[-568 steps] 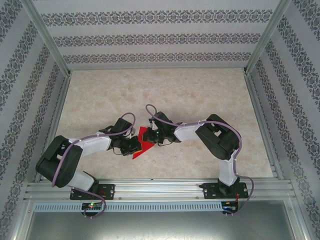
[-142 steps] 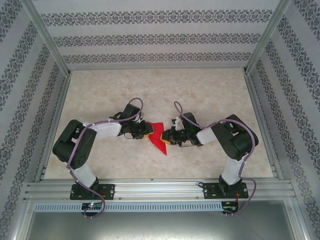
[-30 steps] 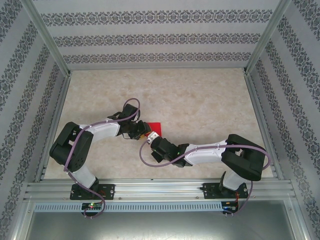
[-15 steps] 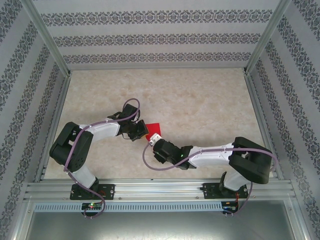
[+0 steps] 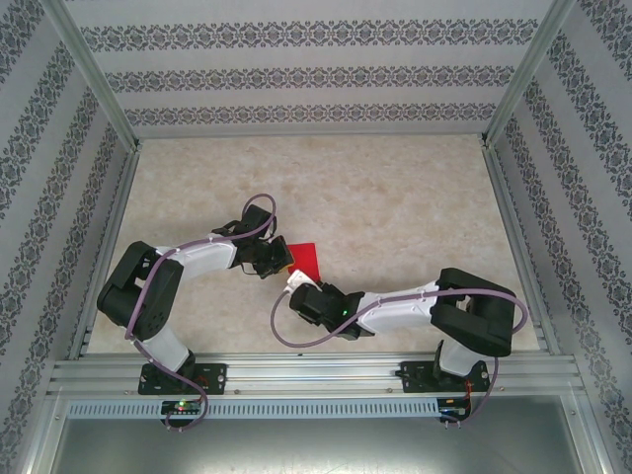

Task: Fold a paper plane with a square sheet of paper (pick it up from the middle)
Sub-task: Fold the wing for the fifth time at the center of the table.

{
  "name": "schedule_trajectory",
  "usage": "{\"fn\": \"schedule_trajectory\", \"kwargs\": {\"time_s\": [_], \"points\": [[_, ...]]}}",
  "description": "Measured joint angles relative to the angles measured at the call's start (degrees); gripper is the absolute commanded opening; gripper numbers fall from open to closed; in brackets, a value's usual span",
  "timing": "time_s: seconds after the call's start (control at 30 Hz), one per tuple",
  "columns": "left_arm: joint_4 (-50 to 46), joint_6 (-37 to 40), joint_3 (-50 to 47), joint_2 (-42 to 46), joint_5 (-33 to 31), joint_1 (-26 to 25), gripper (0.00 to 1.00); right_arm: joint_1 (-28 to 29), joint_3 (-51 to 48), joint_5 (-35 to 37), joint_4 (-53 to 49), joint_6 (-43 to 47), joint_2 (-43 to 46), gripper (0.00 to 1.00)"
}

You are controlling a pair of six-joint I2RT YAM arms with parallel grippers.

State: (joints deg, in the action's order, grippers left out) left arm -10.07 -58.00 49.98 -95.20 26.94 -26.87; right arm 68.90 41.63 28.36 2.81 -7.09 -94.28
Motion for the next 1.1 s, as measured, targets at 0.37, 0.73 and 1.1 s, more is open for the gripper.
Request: {"fn": "schedule_trajectory", "kwargs": {"time_s": [0.37,0.73,1.1], "points": [[0.0,-0.2,0.0,0.0,0.0,0.0,0.06,0.7,1.9,5.3,-1.0,1.4,-3.5,0.23],[0.0,-0.2,0.0,0.0,0.0,0.0,0.14,0.7,1.9,6.8,-1.0,1.2,-3.7,0.00],[-6.3,0.7,0.0,10.8,-8.0,0.0,0.54,-3.5,-1.5,-5.3,3.3,-3.4,0.9,0.00]]}}
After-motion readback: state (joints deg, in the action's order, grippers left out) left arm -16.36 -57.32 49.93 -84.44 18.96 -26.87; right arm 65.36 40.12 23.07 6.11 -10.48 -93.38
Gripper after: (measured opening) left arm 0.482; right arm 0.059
